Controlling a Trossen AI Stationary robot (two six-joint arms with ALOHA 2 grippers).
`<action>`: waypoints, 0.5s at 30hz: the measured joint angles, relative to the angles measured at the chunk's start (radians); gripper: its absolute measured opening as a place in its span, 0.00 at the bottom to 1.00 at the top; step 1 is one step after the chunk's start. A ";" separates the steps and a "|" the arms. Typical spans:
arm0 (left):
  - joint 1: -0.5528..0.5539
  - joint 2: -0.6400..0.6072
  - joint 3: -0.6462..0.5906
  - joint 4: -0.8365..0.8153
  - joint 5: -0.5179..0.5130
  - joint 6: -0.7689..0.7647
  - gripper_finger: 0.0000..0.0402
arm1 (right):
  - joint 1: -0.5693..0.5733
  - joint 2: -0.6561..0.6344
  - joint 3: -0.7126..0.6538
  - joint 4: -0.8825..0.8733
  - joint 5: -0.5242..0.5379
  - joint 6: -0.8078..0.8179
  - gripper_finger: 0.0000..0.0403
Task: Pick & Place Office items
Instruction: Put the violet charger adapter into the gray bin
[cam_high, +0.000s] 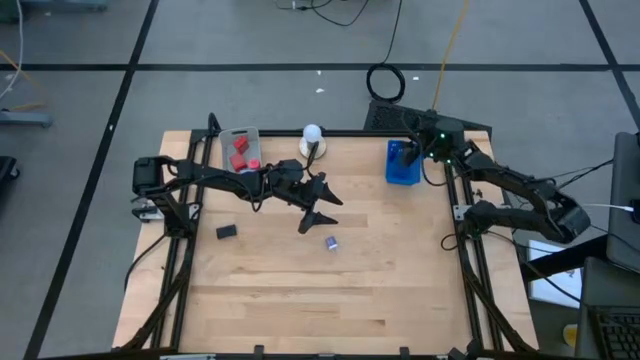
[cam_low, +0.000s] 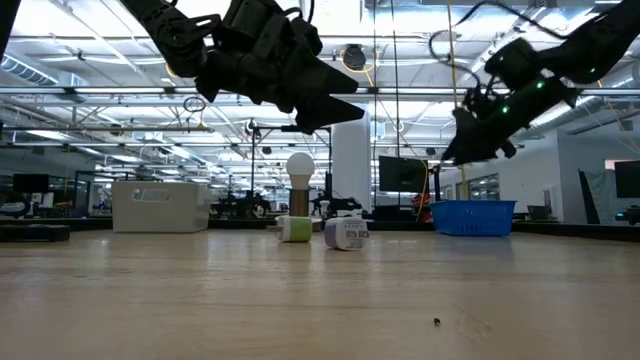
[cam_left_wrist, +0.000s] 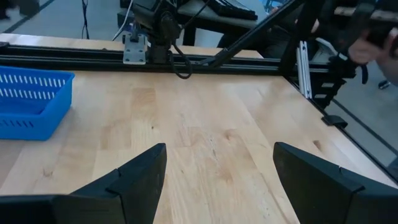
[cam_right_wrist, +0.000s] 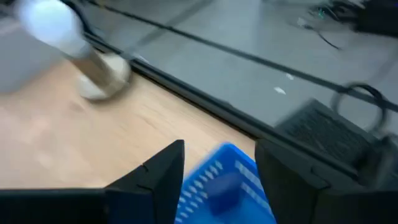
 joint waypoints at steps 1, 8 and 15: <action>0.000 0.000 0.000 -0.006 0.002 0.005 0.74 | 0.001 -0.026 0.000 0.000 -0.027 0.009 0.48; 0.000 -0.024 -0.001 0.010 0.059 0.017 0.74 | 0.069 -0.190 0.000 -0.006 -0.123 0.051 0.49; 0.000 -0.157 0.000 -0.145 0.060 0.109 0.74 | 0.228 -0.265 0.000 -0.007 -0.119 0.050 0.49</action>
